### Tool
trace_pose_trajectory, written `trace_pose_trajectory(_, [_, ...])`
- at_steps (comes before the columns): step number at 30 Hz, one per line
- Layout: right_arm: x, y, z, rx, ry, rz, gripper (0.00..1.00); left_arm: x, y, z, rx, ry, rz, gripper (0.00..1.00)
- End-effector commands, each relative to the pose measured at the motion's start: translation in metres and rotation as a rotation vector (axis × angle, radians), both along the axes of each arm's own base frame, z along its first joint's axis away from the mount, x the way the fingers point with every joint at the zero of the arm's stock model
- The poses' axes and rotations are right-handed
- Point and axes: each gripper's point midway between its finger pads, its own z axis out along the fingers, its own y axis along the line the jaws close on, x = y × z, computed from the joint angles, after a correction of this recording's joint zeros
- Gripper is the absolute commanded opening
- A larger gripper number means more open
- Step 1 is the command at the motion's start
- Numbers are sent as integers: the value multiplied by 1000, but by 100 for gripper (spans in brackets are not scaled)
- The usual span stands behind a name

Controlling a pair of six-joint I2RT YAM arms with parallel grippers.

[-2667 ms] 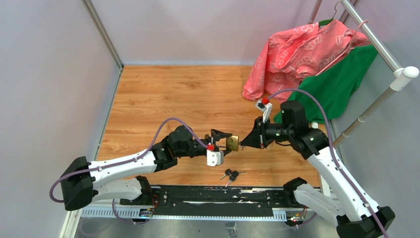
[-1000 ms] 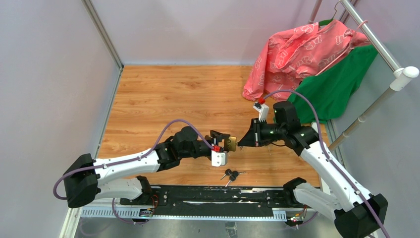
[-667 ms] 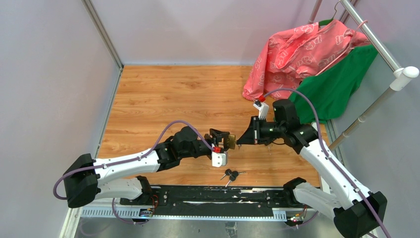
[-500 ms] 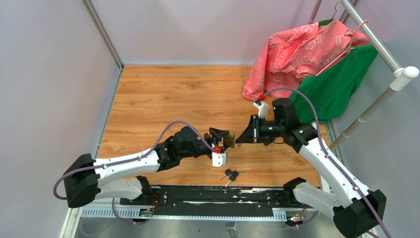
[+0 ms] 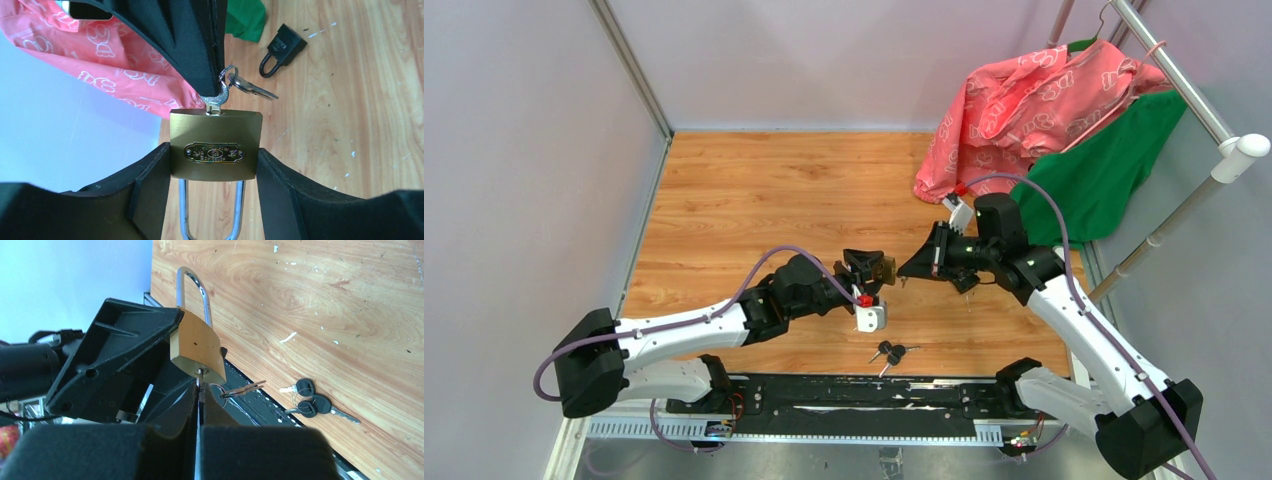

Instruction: Unlock with the key

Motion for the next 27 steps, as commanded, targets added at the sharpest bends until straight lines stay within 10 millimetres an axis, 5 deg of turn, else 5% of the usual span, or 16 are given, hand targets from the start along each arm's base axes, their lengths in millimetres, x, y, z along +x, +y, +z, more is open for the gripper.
trace_pose_trajectory(1, [6, -1, -12, -6, 131, -108, 0, 4, -11, 113, -314, -248, 9, 0])
trace_pose_trajectory(12, [11, 7, -20, 65, 325, -220, 0, 10, -12, 120, -304, -323, 83, 0])
trace_pose_trajectory(22, [15, 2, -14, 46, 217, -212, 0, 9, -12, 116, -292, -313, 82, 0])
trace_pose_trajectory(24, [19, -1, -7, 37, 108, -173, 9, 9, -11, 111, -277, -300, 81, 0])
trace_pose_trajectory(27, [22, -6, 9, -6, -97, -88, 44, 9, -12, 102, -248, -271, 78, 0])
